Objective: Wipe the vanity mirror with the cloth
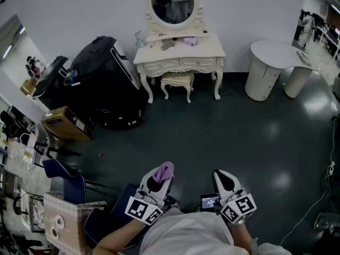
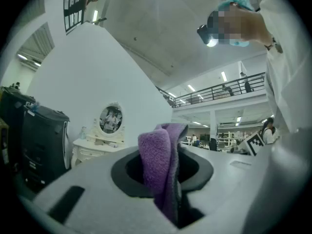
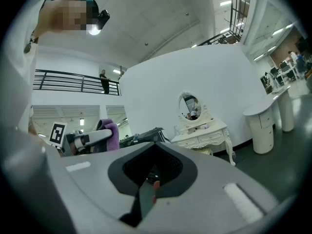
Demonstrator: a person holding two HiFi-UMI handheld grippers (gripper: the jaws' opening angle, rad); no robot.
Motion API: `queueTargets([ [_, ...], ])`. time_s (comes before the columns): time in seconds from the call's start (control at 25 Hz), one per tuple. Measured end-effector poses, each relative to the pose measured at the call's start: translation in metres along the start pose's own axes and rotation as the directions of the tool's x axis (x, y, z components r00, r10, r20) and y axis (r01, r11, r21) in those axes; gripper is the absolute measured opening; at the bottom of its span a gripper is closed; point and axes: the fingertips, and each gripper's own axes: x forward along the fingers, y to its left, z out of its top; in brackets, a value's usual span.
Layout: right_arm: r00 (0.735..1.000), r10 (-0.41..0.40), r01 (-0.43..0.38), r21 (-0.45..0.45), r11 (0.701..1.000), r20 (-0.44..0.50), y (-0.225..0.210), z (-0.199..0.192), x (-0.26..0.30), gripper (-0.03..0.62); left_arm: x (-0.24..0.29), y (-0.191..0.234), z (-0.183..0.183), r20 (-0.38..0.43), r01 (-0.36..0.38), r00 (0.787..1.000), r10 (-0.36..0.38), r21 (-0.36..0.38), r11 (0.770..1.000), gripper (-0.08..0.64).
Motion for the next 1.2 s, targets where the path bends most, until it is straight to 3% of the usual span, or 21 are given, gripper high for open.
queueTargets([
  [0.12,1.000,-0.001,0.002,-0.036,0.999,0.006,-0.001,0.008,-0.002,0.006,-0.008,-0.015,-0.003,0.004,0.005,1.000,-0.005,0.000,1.000,0.094],
  [0.2,1.000,-0.012,0.013,-0.049,0.999,0.020,0.002,0.009,-0.001,0.006,-0.020,-0.010,-0.001,0.040,-0.038,0.998,0.039,-0.015,0.999,0.094],
  [0.32,0.999,-0.039,0.042,-0.069,0.997,0.036,0.012,0.010,0.005,0.006,-0.042,0.013,0.007,0.103,-0.121,0.987,0.122,-0.019,0.993,0.094],
  [0.48,0.996,-0.082,0.085,-0.088,0.992,0.038,0.031,0.010,0.010,0.006,-0.064,0.052,-0.001,0.100,-0.178,0.979,0.179,-0.017,0.984,0.094],
  [0.64,0.995,-0.099,0.100,-0.085,0.991,0.018,0.038,0.012,0.009,0.006,-0.063,0.064,-0.009,0.093,-0.161,0.982,0.166,-0.061,0.985,0.094],
  [0.88,0.993,-0.112,0.115,-0.093,0.989,0.036,0.040,0.023,0.003,0.006,-0.060,0.044,-0.021,0.089,-0.121,0.987,0.131,-0.111,0.986,0.094],
  [1.2,0.997,-0.065,0.067,-0.085,0.994,0.035,0.038,0.019,-0.020,0.006,-0.048,0.016,-0.019,0.082,-0.093,0.992,0.097,-0.059,0.994,0.094],
])
